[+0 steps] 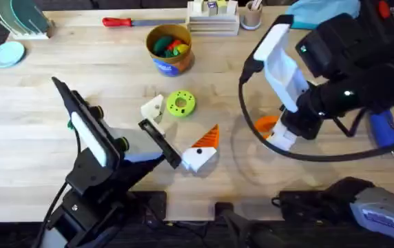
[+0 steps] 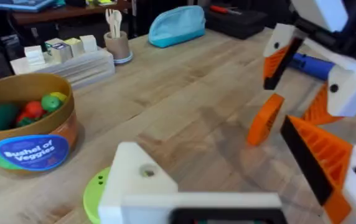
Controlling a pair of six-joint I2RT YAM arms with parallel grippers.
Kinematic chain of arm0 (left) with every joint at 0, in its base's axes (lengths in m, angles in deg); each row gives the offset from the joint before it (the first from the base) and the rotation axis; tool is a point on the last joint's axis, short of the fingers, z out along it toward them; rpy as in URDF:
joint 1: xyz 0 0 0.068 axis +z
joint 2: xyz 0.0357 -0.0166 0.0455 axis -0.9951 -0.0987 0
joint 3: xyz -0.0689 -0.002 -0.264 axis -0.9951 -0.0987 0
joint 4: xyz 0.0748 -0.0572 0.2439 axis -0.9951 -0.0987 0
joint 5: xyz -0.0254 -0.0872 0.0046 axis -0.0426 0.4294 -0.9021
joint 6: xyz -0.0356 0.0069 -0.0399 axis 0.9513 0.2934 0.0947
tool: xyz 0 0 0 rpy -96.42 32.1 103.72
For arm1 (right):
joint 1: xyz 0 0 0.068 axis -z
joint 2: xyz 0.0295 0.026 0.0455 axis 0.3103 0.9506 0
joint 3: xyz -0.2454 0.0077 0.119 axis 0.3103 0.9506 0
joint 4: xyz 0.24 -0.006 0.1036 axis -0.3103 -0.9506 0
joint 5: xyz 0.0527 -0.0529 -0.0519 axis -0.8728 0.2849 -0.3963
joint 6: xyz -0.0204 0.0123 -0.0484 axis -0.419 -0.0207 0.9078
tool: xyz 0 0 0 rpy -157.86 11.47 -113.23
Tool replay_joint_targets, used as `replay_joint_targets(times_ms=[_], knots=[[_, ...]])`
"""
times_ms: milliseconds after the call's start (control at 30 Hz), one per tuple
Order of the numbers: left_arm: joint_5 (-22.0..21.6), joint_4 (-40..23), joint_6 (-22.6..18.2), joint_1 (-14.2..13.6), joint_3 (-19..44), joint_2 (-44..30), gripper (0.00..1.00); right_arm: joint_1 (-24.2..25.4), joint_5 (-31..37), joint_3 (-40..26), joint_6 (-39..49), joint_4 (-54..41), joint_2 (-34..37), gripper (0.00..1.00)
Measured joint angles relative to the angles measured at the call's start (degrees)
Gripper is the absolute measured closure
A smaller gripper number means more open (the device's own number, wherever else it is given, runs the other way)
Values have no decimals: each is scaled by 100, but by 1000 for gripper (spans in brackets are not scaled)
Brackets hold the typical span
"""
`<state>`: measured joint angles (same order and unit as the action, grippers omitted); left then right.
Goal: Pick up the gripper from the table and insert it into the empty holder that is missing its gripper. Then pick up a screw, insert it into the mounting hole, and use the screwdriver to tighten it. Finally, clean up the table by picking up the vegetable and placing it into the bucket.
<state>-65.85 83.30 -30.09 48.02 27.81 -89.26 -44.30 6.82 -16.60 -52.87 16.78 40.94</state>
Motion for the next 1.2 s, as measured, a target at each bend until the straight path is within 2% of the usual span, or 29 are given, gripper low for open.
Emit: replay_joint_targets(times_ms=[233,367,467,600,633,700,733,900,1067,1133,1200], knots=[[506,38,2,1,0,1,9,-12,463,-33,609,543,476,100],[685,51,0,2,0,0,8,-12,564,-39,721,604,665,169],[725,51,0,1,0,0,8,-12,568,-39,765,664,794,342],[751,53,0,2,0,0,8,-12,569,-39,803,665,840,622],[761,53,2,2,0,2,8,-12,571,-39,822,665,840,712],[769,53,0,0,0,0,8,-12,596,-41,811,664,840,954],[780,53,2,2,0,0,8,-12,604,-48,820,671,840,985],[804,53,1,1,0,1,8,-12,608,-48,806,663,797,992],[808,53,2,2,0,0,8,-12,584,-50,403,678,184,994],[808,53,2,2,0,0,9,29,281,-52,2,885,-190,994],[808,53,1,0,0,0,8,146,-371,-55,-433,1284,-492,994]])
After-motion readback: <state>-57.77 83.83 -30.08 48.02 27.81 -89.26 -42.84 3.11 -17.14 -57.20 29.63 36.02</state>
